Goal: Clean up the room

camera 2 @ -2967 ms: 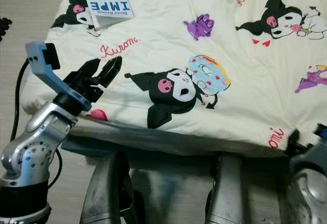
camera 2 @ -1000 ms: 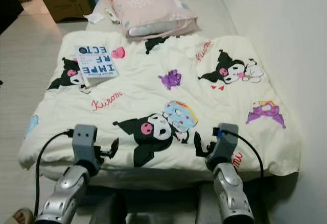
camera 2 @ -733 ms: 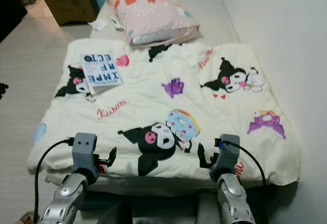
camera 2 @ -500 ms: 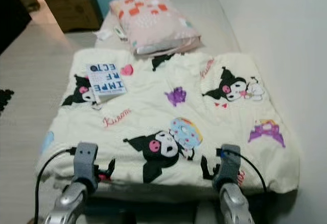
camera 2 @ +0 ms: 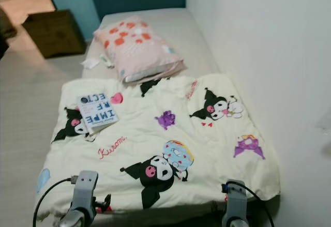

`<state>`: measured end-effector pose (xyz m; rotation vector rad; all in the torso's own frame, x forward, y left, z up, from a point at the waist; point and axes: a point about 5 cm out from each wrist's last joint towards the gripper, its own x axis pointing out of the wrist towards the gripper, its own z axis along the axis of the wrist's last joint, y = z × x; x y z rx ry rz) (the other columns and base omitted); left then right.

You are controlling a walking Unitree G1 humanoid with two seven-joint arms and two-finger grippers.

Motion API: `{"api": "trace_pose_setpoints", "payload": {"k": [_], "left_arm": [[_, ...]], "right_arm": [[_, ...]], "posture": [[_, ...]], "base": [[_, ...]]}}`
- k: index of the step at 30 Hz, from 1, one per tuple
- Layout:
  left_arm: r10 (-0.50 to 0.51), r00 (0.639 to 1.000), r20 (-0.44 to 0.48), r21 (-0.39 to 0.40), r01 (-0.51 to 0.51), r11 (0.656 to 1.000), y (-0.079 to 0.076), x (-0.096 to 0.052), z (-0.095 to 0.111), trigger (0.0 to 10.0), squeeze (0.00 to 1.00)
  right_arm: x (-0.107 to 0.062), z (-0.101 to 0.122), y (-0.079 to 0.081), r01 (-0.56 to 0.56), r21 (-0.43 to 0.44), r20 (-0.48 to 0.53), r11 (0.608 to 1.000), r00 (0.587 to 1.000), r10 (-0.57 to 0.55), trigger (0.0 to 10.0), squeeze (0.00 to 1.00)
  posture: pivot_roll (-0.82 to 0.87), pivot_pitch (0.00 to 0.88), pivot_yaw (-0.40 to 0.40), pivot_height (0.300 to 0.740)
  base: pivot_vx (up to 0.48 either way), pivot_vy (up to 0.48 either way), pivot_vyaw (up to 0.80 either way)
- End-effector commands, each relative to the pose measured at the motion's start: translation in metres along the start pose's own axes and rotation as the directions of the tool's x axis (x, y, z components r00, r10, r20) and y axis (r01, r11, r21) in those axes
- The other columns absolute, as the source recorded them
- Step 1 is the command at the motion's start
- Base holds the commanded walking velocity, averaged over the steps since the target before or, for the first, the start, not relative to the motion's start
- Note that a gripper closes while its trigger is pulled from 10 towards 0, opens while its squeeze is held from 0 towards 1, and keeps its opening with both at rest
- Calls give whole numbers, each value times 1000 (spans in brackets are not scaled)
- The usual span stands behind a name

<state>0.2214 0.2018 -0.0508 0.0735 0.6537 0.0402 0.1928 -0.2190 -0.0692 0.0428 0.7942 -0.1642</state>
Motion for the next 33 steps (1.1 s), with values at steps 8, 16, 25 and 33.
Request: {"api": "trace_pose_setpoints", "payload": {"k": [8, 16, 25, 33], "left_arm": [[74, 970, -232, -22, -82, 996, 17, -19, -52, 10000, 0], [80, 937, -340, -19, -91, 996, 19, -31, -77, 10000, 0], [65, 928, -367, -57, -92, 994, 25, -37, -85, 10000, 0], [95, 936, -339, -97, -136, 986, 37, -31, -73, 10000, 0]], "right_arm": [[-8, -34, -6, 44, 2, -154, 999, 987, -43, 10000, 0], [-11, -41, -11, 68, 1, -209, 998, 976, -67, 10000, 0], [-12, -48, -1, 51, -2, -226, 999, 973, -50, 10000, 0], [-15, -58, 19, -73, -87, -247, 994, 968, 50, 10000, 0]], "posture": [[-45, 66, 43, 740], [-43, 56, 45, 740], [-62, 56, 58, 740], [-65, 48, 64, 740]], "base": [[0, 0, 0], [0, 0, 0], [0, 0, 0], [0, 0, 193]]}}
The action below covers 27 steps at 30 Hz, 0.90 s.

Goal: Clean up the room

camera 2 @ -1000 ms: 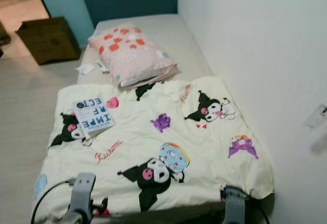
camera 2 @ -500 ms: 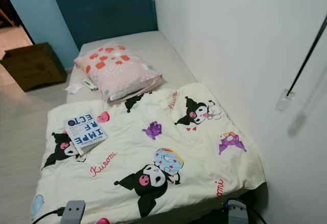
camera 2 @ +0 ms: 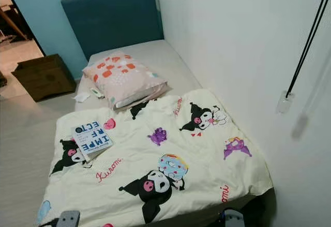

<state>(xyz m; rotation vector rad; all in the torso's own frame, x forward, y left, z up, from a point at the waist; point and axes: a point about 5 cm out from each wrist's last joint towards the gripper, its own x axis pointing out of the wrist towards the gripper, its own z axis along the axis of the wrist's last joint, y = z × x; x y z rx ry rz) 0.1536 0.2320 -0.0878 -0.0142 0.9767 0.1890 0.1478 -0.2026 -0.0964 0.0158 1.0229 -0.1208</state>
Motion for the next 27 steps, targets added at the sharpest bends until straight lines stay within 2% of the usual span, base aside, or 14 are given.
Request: {"api": "trace_pose_setpoints", "payload": {"k": [1, 7, 9, 15, 19, 21, 22, 24, 25, 26, 27], "left_arm": [[19, 1000, -1, -8, -19, 1000, 8, 0, 3, 10000, 0], [8, 1000, 5, -9, -8, 1000, 2, 1, 6, 10000, 0], [-12, 1000, 2, 1, 12, 1000, -4, 2, 7, 10000, 0], [-49, 999, 10, 33, 48, 998, -11, 4, 17, 10000, 0], [-82, 996, 22, 38, 81, 996, -18, 6, 24, 10000, 0], [-118, 993, 21, 28, 117, 993, -31, 7, 25, 10000, 0], [-118, 993, 21, 28, 117, 993, -31, 7, 25, 10000, 0], [-140, 990, 15, 24, 139, 990, -41, 6, 23, 10000, 0], [-140, 990, 15, 24, 139, 990, -41, 6, 23, 10000, 0], [-154, 988, 6, 11, 153, 988, -52, 5, 17, 10000, 0], [-156, 988, 3, 3, 156, 988, -55, 5, 15, 10000, 0]], "right_arm": [[0, -3, 12, -55, -53, -16, 997, 998, 55, 10000, 0], [1, 2, 14, -78, -71, -7, 994, 997, 78, 10000, 0], [2, 5, 7, -48, -50, -3, 998, 999, 48, 10000, 0], [3, 14, 2, -9, -21, 15, 1000, 1000, 10, 10000, 0], [4, 20, 6, -10, -39, 28, 999, 1000, 11, 10000, 0], [5, 26, 10, -29, -108, 32, 994, 999, 33, 10000, 0], [5, 26, 10, -29, -108, 32, 994, 999, 33, 10000, 0], [5, 27, 11, -52, -178, 28, 983, 998, 58, 10000, 0], [5, 27, 11, -52, -178, 28, 983, 998, 58, 10000, 0], [5, 28, 10, -71, -252, 16, 965, 997, 78, 10000, 0], [5, 27, 9, -75, -270, 12, 960, 997, 82, 10000, 0]], "posture": [[-61, 40, 57, 740], [-68, 3, 73, 740], [-78, 0, 89, 740], [-102, 0, 85, 740], [-115, 0, 59, 740], [-128, 0, 29, 740], [-128, 0, 29, 740], [-129, 0, 5, 740], [-129, 0, 5, 740], [-140, 0, -29, 740], [-140, 0, -29, 740]], "base": [[0, 0, 738], [0, 0, 738], [0, 0, 738], [0, 0, 716], [0, 0, 0], [0, 0, 0], [0, 0, 0], [0, 0, 0], [0, 0, 0], [0, 0, 0], [0, 0, 0]]}}
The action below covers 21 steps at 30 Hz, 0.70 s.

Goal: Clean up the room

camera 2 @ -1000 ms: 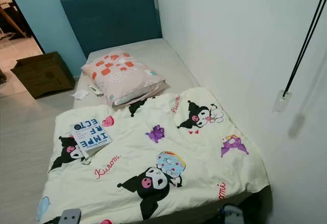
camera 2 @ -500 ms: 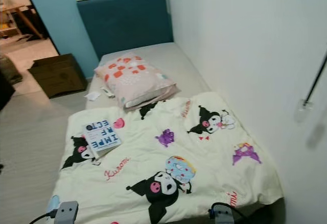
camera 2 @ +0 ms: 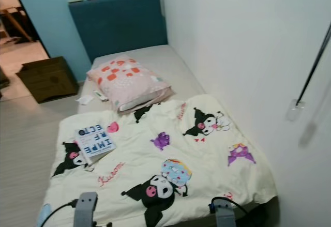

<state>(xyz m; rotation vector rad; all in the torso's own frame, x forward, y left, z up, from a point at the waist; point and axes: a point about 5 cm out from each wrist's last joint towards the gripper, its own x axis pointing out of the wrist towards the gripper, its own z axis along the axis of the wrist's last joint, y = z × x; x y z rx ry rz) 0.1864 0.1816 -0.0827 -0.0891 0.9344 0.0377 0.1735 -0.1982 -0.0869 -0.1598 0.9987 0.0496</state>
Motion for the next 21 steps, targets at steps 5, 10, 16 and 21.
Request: {"api": "trace_pose_setpoints", "payload": {"k": [5, 10, 16, 21], "left_arm": [[1, 999, -46, -30, -3, 1000, -10, -2, -17, 10000, 0], [-31, 997, -66, -43, 28, 999, -25, -3, -27, 10000, 0], [-69, 995, -73, 21, 71, 997, -33, -3, -29, 10000, 0], [-74, 995, -72, 61, 78, 995, -29, -3, -27, 10000, 0]], "right_arm": [[0, 4, -6, -44, -135, -11, 990, 999, 43, 10000, 0], [0, 9, -13, -67, -200, -13, 977, 998, 66, 10000, 0], [1, 15, -4, -90, -199, 0, 976, 996, 92, 10000, 0], [2, 10, 7, -113, -194, -11, 975, 994, 113, 10000, 0]], "posture": [[-150, 10, -104, 740], [-141, 20, -128, 740], [-122, 17, -99, 740], [-109, 22, -83, 740]], "base": [[0, 0, 0], [0, 0, 290], [0, 0, 774], [0, 0, 785]]}}
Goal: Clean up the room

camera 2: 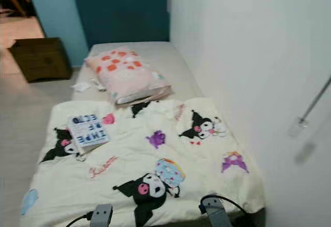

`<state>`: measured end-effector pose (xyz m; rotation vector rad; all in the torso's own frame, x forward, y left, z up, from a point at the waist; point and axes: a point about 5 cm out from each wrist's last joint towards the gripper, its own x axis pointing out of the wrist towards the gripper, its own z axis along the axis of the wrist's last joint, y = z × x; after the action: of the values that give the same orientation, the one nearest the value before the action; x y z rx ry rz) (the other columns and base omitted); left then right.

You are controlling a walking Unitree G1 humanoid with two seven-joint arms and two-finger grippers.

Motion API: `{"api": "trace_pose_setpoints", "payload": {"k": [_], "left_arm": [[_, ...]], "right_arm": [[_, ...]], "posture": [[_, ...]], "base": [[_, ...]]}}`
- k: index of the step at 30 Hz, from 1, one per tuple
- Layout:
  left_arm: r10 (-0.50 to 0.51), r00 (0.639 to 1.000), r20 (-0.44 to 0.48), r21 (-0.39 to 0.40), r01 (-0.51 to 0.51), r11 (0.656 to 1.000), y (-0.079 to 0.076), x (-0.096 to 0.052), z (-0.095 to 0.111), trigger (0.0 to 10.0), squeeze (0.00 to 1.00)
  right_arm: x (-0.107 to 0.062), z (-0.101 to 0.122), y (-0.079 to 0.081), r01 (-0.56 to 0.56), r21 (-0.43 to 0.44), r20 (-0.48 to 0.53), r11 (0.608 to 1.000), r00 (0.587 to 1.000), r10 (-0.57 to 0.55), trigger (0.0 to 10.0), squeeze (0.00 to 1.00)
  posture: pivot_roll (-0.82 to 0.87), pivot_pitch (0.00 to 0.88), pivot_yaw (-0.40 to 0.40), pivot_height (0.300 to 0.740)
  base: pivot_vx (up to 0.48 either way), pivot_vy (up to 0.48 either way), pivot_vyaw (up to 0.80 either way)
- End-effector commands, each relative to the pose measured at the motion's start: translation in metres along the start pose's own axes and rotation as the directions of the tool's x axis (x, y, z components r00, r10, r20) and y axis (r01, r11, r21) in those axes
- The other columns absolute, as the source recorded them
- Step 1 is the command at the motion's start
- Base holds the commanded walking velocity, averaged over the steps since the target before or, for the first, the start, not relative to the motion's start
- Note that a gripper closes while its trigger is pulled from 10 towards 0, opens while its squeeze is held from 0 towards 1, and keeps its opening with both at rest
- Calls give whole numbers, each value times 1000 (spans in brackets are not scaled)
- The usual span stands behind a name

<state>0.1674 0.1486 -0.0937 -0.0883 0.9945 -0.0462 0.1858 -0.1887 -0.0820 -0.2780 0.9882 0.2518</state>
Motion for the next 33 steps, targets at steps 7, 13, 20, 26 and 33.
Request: {"api": "trace_pose_setpoints", "payload": {"k": [7, 13, 20, 26, 33], "left_arm": [[-16, 1000, 5, 60, 16, 998, 9, -1, 4, 10000, 0], [-22, 1000, 3, 59, 21, 998, 7, 0, 5, 10000, 0], [-13, 1000, -8, 91, 13, 996, 9, -1, 2, 10000, 0], [-9, 1000, -12, 92, 10, 996, 13, -2, 1, 10000, 0], [-1, 1000, -23, 101, 3, 995, 18, -3, -2, 10000, 0]], "right_arm": [[-1, -12, 9, -19, 9, -34, 1000, 999, 20, 10000, 0], [-1, -13, 10, -20, 18, -39, 1000, 999, 20, 10000, 0], [0, -12, 12, -22, 20, -38, 1000, 999, 22, 10000, 0], [0, -13, 13, -25, 19, -40, 1000, 999, 26, 10000, 0], [0, -13, 15, -32, 11, -45, 999, 998, 33, 10000, 0]], "posture": [[-88, 29, -68, 740], [-79, 31, -60, 740], [-73, 30, -55, 740], [-64, 24, -53, 740], [-56, 17, -47, 740]], "base": [[0, -89, 782], [0, -326, 784], [0, 0, 781], [0, 0, 783], [0, 0, 781]]}}
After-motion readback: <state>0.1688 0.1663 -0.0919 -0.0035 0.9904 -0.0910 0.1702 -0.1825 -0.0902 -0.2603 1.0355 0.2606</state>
